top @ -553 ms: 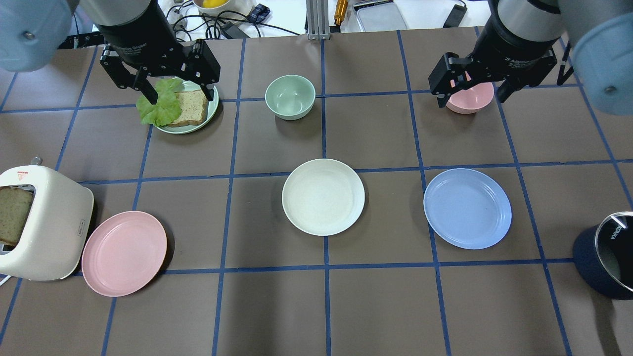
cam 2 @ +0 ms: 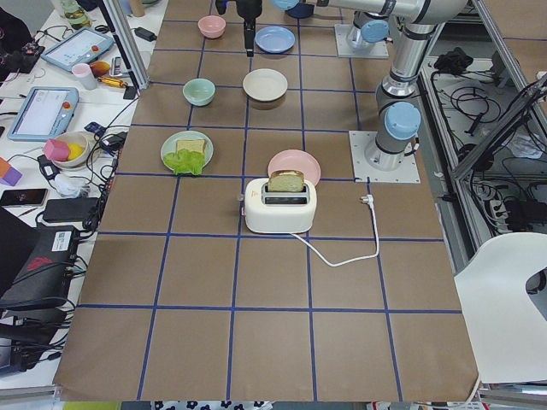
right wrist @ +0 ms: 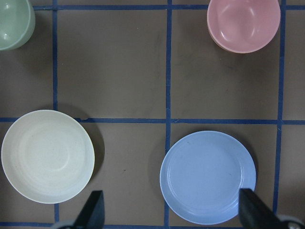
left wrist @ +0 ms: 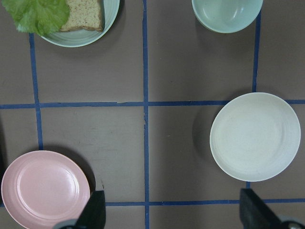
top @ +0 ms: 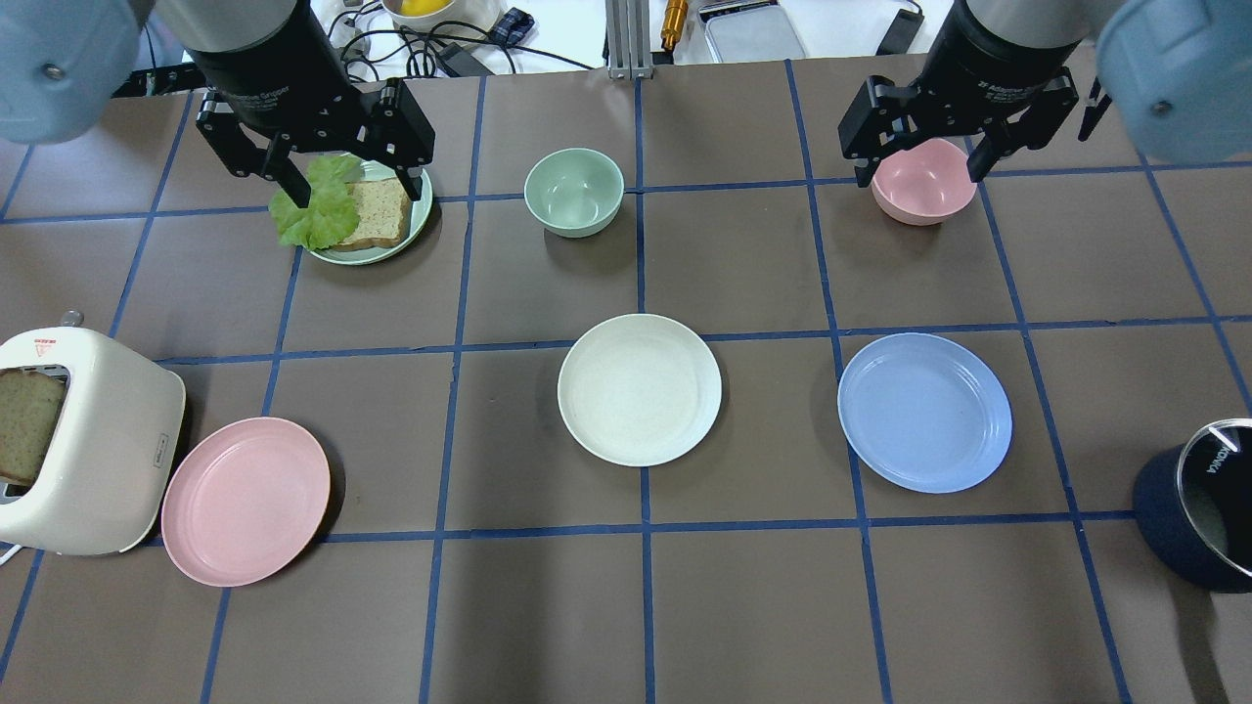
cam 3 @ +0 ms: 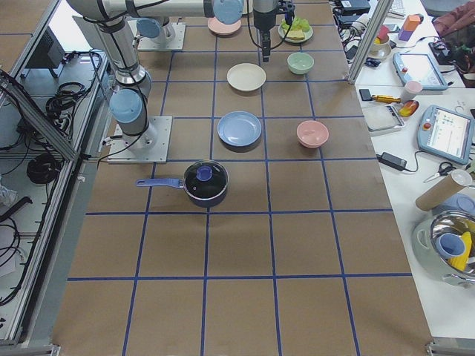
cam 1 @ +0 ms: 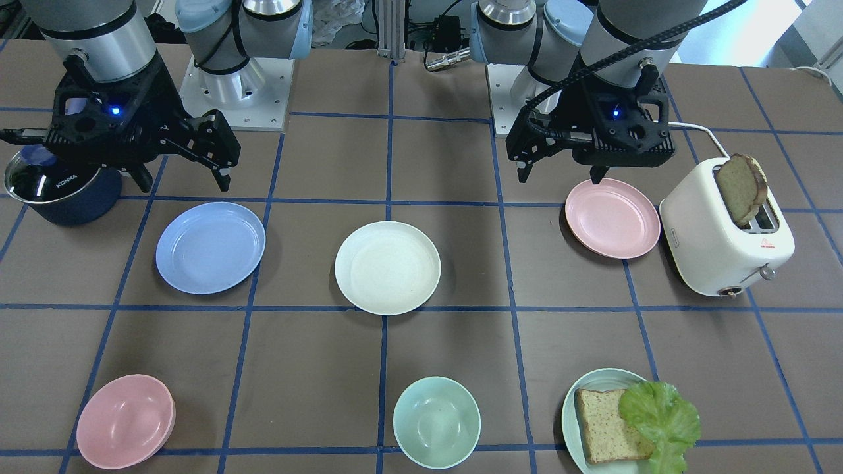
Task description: Stack three plates with pink and blue
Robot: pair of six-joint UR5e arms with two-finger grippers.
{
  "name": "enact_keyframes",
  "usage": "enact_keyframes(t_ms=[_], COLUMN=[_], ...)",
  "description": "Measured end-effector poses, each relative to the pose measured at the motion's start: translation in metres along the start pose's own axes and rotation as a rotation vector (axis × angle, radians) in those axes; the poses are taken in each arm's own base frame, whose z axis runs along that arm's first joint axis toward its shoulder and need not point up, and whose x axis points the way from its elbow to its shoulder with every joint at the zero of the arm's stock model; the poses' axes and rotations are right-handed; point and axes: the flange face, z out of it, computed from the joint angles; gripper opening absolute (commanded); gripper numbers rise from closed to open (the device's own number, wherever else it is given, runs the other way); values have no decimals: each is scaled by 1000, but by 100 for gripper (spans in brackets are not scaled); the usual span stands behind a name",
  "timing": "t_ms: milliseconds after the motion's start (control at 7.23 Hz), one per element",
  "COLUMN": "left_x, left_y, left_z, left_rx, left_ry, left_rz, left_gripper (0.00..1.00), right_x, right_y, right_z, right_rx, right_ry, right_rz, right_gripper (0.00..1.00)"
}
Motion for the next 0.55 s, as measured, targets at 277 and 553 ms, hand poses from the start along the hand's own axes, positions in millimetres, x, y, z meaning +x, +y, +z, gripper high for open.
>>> enact_keyframes(t_ms=[277,553], left_x=[-1,-1], left_y=[-1,-1], left_z=[0,1], left_rx=[-1,-1], left_ry=[0,-1], left_rz=[0,4], left_gripper=[100,100], right_x=[1,3], right_y=[1,2], right_z=[1,6], right_rx=[-6,-6], right_ry=[2,6], right_rz=[-5,-5], right_gripper=[100,100])
